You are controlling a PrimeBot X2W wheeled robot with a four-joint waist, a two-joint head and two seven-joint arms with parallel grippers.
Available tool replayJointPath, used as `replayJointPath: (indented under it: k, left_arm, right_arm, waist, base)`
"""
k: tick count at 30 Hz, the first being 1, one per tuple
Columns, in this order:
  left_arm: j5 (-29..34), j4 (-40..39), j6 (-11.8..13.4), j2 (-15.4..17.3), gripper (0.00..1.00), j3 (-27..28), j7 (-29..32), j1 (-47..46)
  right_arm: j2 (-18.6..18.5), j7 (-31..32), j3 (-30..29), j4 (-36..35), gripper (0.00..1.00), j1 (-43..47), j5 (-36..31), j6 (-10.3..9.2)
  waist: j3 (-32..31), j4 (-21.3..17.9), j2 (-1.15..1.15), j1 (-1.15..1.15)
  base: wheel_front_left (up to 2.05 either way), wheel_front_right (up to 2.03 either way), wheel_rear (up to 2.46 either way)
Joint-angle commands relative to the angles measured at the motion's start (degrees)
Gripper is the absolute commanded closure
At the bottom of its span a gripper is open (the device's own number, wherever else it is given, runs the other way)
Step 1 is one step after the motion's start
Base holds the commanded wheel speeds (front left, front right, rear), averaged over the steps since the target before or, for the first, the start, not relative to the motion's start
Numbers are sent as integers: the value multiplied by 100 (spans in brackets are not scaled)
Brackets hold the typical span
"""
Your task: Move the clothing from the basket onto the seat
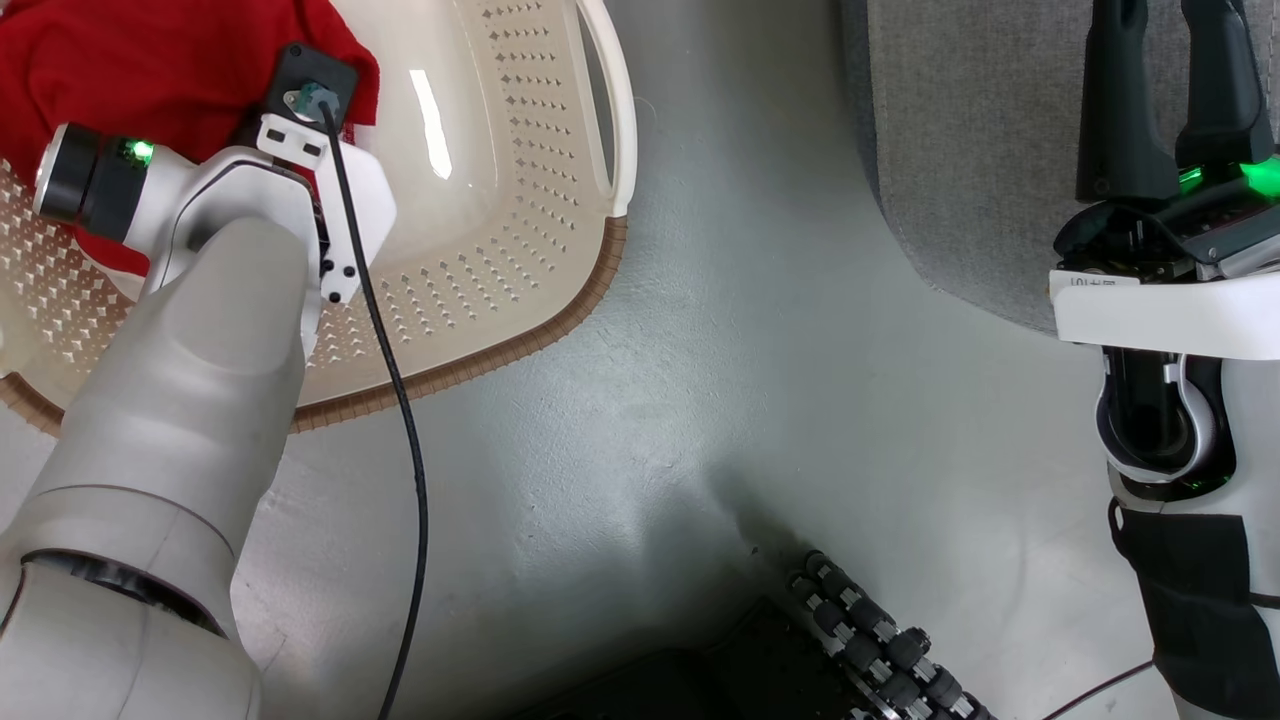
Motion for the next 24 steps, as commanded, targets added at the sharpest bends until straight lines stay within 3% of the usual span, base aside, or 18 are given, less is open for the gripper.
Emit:
replayJointPath:
  k: [1,8,19,24]
  left_arm:
    - [-69,-55,-28,45,100,57,-120,-58]
    - [-242,-54,-141,-36,100,118,-597,61]
    - [-734,-131,-336,-357,100,237,-1418,738]
    - [-1175,-585,-521,-368,100,213,-1756,1199]
  right_arm:
    - [-67,-34,49,-134,0,259,35,18]
    - [-99,-34,47,-33,0,73,-10,18]
    - [-428,-34,-53,278,0,305,-247,18]
    - [-523,-34,-83,427,0,445,-375,18]
  waist:
    - [-12,-2,0,0]
    - [-311,26,0,0]
    - [-1380,546,0,0]
    - [-1872,748,0,0]
  base:
    - [0,0,0]
    - [0,0,0]
    - [0,0,0]
    - [0,0,0]
